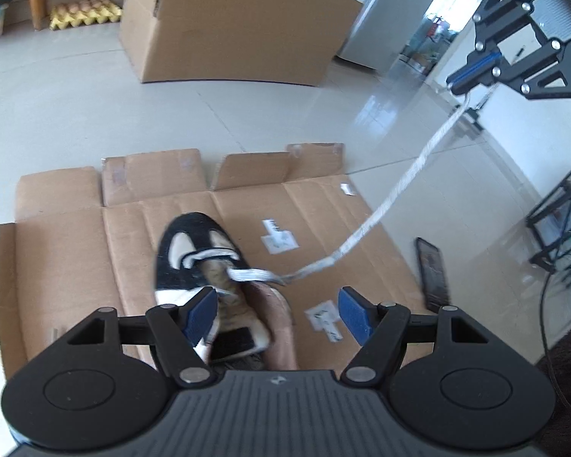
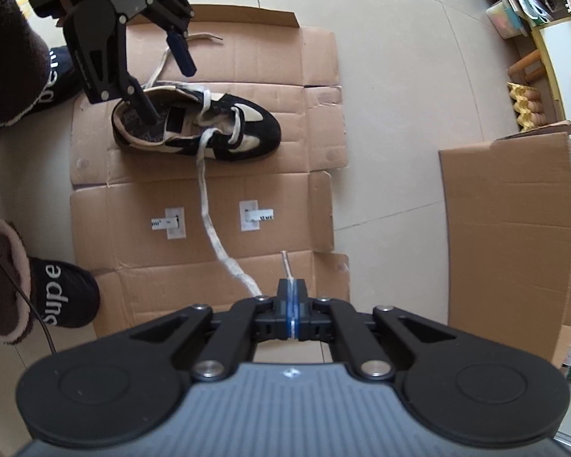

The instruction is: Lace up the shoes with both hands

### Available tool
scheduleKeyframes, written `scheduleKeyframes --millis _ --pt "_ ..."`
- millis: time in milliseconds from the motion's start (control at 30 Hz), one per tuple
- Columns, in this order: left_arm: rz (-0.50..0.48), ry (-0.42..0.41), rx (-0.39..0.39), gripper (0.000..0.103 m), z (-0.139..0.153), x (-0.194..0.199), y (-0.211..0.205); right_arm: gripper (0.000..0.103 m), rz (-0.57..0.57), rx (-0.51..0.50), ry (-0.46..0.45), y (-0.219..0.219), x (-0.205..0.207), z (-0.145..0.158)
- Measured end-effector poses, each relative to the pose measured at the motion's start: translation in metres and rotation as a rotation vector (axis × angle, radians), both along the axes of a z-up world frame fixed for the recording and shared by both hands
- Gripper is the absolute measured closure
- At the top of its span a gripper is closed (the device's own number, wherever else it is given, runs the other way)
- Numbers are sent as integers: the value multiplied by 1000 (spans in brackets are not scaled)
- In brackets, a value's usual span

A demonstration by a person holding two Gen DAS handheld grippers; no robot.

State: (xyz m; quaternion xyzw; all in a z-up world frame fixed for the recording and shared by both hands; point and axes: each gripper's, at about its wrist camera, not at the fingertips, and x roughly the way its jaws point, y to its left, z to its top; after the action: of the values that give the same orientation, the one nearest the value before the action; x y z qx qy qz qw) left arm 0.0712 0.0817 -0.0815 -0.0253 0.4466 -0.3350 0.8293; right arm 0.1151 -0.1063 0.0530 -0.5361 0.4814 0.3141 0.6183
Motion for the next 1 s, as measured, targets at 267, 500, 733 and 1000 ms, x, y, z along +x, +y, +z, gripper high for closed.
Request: scheduleKeyframes --millis 267,500,733,1000 --pt "-5 -10 19 32 -11 14 1 102 -10 137 47 22 21 -44" --pt "-3 5 59 36 -27 24 -2 102 -43 311 111 46 37 -90" --pt "-59 -72 259 63 -46 18 -25 102 -163 427 173 59 51 -127" --pt "-141 -236 486 90 -57 -3 -52 102 -289 517 222 62 62 -157"
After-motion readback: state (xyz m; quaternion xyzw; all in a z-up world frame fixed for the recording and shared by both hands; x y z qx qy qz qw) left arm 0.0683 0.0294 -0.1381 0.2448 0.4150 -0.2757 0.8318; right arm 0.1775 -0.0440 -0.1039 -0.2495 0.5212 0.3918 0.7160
